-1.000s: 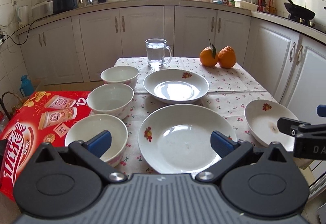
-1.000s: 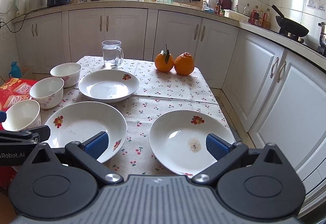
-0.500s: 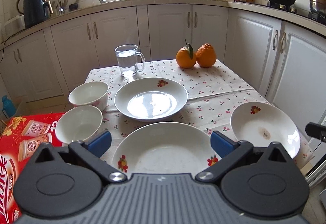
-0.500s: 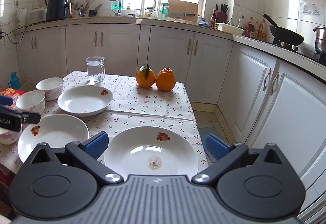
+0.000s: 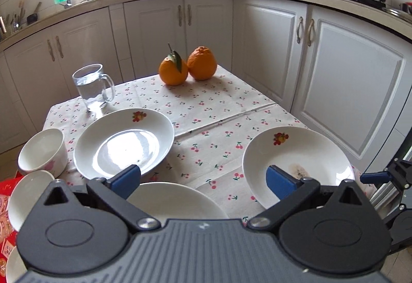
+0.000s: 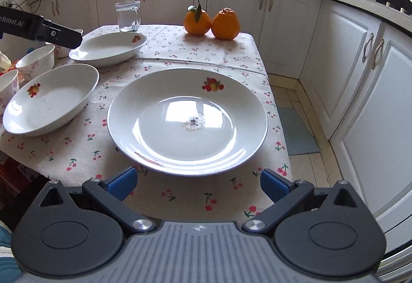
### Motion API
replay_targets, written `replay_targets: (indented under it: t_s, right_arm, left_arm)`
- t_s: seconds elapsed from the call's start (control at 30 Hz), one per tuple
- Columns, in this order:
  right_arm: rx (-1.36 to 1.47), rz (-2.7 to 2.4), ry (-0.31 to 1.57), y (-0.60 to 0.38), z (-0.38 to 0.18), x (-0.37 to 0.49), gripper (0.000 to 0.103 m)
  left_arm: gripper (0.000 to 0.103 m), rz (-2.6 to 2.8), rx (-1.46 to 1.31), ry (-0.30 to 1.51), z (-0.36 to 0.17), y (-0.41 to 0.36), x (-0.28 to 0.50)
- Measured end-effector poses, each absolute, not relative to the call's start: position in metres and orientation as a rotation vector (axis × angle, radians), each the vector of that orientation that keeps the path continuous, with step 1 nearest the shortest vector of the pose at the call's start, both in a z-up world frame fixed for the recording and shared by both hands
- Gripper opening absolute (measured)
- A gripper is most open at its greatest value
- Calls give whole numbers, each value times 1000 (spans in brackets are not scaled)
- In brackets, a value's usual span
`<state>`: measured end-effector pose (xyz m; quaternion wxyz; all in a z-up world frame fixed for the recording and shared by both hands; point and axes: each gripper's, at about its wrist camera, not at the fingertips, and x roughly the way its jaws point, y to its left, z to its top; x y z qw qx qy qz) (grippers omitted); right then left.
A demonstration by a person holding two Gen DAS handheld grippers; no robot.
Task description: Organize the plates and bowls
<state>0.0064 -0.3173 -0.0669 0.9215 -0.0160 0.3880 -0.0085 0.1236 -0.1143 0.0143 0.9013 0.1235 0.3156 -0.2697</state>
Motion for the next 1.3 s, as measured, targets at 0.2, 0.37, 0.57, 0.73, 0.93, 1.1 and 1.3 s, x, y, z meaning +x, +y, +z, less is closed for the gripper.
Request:
replay_targets:
  t_s: [0.2, 0.37, 0.57, 0.73, 0.93, 1.1, 1.3]
  right_arm:
    - [-34, 43, 818, -324, -81, 16, 103]
    - [-26, 98, 803, -333, -84, 19, 103]
    - [-33, 120, 757, -341, -87, 17, 103]
    - [-46, 165, 728, -346, -88, 19, 103]
    - [-58, 206, 702, -349, -90, 22, 103]
    - [-67, 227, 699, -350, -90, 24, 103]
    - [-85, 245, 697, -348, -89, 26, 102]
  left_arm:
    - [102, -668, 372, 685, -1, -153, 133]
    - [102, -757, 419, 719, -8, -175, 146]
    - [102, -854, 410, 819, -19, -202, 171]
    - [102, -934, 396, 943, -33, -222, 192]
    - [101, -963, 432, 1003, -44, -241, 207]
    - [95, -993, 449, 1037, -49, -248, 213]
    - [84, -1001, 443, 1065, -52, -249, 221]
